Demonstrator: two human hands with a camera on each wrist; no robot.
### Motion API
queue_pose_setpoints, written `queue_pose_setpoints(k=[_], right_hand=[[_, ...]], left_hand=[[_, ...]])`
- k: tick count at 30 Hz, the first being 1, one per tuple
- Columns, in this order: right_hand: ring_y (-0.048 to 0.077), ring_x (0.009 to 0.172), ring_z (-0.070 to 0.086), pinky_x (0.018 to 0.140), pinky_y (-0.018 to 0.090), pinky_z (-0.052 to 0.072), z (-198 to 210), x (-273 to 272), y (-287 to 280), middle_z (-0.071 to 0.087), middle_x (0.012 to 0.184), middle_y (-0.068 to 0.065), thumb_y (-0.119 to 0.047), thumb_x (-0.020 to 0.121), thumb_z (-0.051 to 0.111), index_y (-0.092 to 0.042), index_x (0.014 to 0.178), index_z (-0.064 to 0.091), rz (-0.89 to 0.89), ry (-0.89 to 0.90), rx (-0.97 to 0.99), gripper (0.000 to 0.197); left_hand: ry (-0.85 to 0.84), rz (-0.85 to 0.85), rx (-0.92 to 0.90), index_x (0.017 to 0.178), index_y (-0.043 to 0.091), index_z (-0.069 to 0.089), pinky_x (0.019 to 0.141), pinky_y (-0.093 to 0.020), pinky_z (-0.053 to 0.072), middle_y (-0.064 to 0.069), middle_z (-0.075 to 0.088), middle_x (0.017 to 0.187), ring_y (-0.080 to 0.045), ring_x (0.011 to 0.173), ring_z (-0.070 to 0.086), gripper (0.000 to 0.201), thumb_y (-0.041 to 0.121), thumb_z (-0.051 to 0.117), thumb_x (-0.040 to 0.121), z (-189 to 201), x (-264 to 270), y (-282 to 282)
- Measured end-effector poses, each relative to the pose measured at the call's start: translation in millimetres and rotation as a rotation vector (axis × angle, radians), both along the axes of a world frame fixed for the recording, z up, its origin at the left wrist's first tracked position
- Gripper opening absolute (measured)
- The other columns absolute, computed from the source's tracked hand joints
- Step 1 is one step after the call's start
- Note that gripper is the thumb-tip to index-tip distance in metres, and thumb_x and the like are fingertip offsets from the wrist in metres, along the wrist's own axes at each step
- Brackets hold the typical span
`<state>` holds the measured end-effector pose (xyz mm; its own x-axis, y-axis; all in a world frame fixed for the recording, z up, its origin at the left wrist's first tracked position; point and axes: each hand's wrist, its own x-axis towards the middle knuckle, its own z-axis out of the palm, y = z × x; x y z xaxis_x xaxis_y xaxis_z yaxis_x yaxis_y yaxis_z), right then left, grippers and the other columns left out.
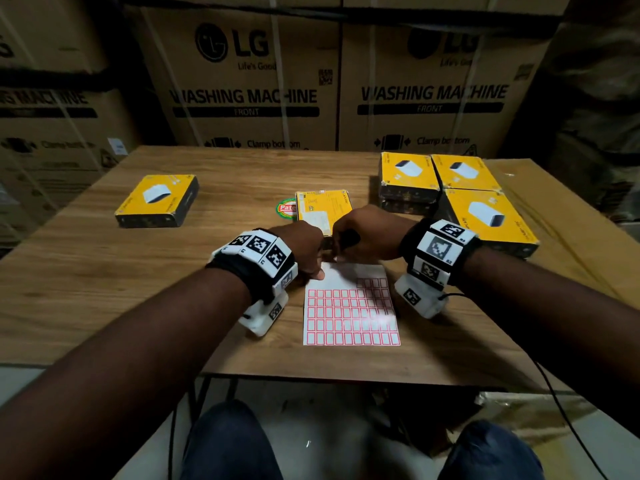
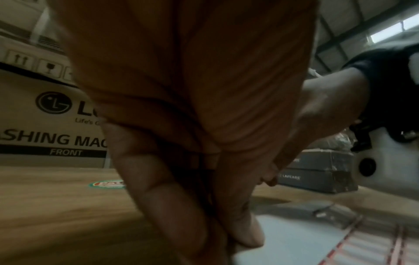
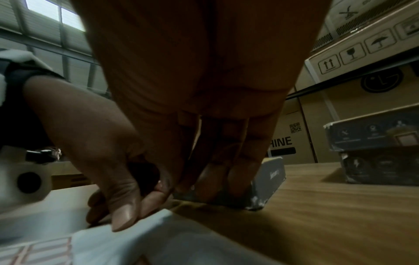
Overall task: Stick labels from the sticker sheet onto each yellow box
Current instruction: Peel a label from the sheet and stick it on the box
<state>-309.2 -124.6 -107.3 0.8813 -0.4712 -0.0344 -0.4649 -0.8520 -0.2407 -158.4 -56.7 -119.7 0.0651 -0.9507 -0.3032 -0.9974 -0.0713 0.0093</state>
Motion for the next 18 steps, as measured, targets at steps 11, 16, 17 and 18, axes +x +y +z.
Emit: queue_pose_setpoints(k=[11,16,17,18], right_hand=[[0.022,0.093,0.064,0.083,0.033,0.051,20.9,20.2,-5.2,0.071,0.100,0.005,-0.009,0.085,0.062,-0.012,0.099,0.073,-0.024,0.019,-0.140,0.018],[0.023,0.091,0.064,0.071,0.024,0.041,14.8,25.7,-4.9,0.072,0.098,0.004,-0.009,0.086,0.060,-0.014,0.097,0.074,-0.044,0.042,-0.172,0.018],[0.023,0.090,0.064,0.070,0.023,0.038,14.3,26.1,-5.2,0.072,0.097,0.004,-0.009,0.086,0.061,-0.015,0.096,0.074,-0.051,0.040,-0.173,0.018],[0.022,0.089,0.064,0.069,0.022,0.037,13.9,26.7,-5.6,0.072,0.097,0.004,-0.010,0.085,0.061,-0.015,0.096,0.074,-0.055,0.037,-0.175,0.017]], left_hand=[[0.136,0.103,-0.237,0.103,0.022,0.066,0.080,-0.026,0.045,0.001,0.064,0.108,-0.019,0.102,0.060,0.029,0.026,0.079,0.077,28.0,25.4,-11.4],[0.172,0.129,-0.220,0.114,0.016,0.060,0.075,-0.023,0.038,-0.002,0.062,0.116,-0.020,0.104,0.058,0.045,0.024,0.082,0.075,18.8,25.7,-13.1],[0.171,0.129,-0.212,0.115,0.016,0.060,0.076,-0.023,0.038,-0.002,0.062,0.117,-0.020,0.105,0.058,0.046,0.024,0.082,0.075,19.6,25.5,-13.8],[0.170,0.131,-0.204,0.115,0.017,0.060,0.077,-0.023,0.039,-0.001,0.062,0.118,-0.020,0.107,0.058,0.046,0.025,0.081,0.076,19.9,25.6,-14.2]])
